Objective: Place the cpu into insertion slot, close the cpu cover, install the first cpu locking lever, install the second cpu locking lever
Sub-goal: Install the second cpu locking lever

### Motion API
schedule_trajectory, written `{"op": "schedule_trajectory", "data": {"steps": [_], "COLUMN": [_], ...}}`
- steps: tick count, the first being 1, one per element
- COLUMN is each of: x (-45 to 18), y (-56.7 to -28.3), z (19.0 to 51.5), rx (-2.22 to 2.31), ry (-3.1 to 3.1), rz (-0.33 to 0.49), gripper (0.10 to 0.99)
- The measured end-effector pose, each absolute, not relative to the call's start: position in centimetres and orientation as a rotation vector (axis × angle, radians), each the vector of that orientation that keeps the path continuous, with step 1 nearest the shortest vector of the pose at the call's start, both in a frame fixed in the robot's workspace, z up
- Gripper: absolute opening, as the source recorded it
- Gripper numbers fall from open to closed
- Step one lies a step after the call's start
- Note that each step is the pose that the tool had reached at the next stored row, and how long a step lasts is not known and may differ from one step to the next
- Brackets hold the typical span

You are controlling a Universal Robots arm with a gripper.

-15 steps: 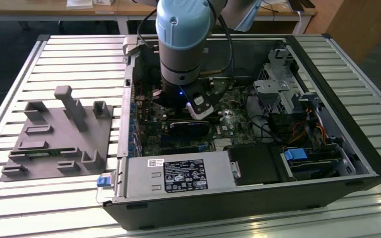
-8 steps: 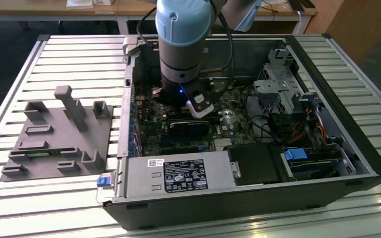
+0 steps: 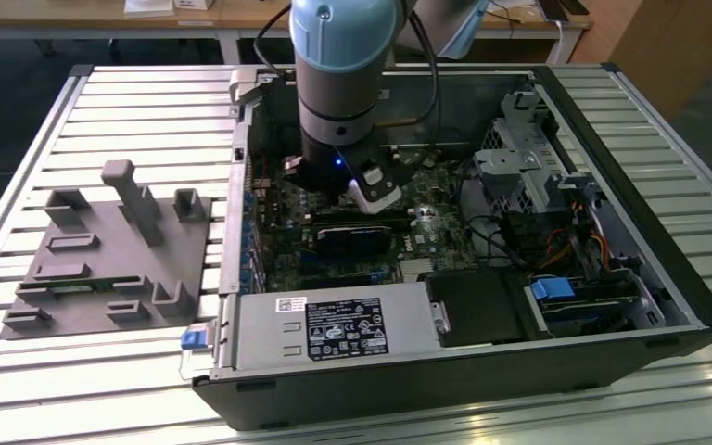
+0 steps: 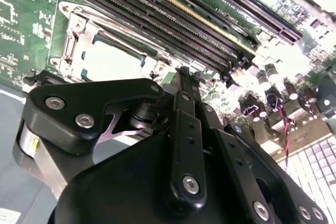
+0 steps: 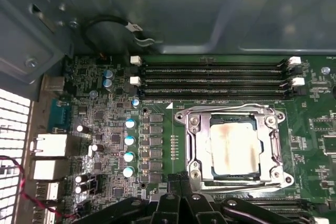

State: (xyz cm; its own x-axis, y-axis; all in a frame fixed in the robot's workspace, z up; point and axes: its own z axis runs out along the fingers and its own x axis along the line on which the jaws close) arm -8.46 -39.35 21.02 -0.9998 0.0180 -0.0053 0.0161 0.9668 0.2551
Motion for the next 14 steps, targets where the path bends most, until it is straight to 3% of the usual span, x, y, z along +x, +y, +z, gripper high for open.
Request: {"op": "schedule_trajectory", "data": {"steps": [14], "x": [-8.46], "y": [-39.35], "z": [21.87], "rx": [0.027], "ry": [3.108], "rz": [0.407], "gripper": [0.106]}}
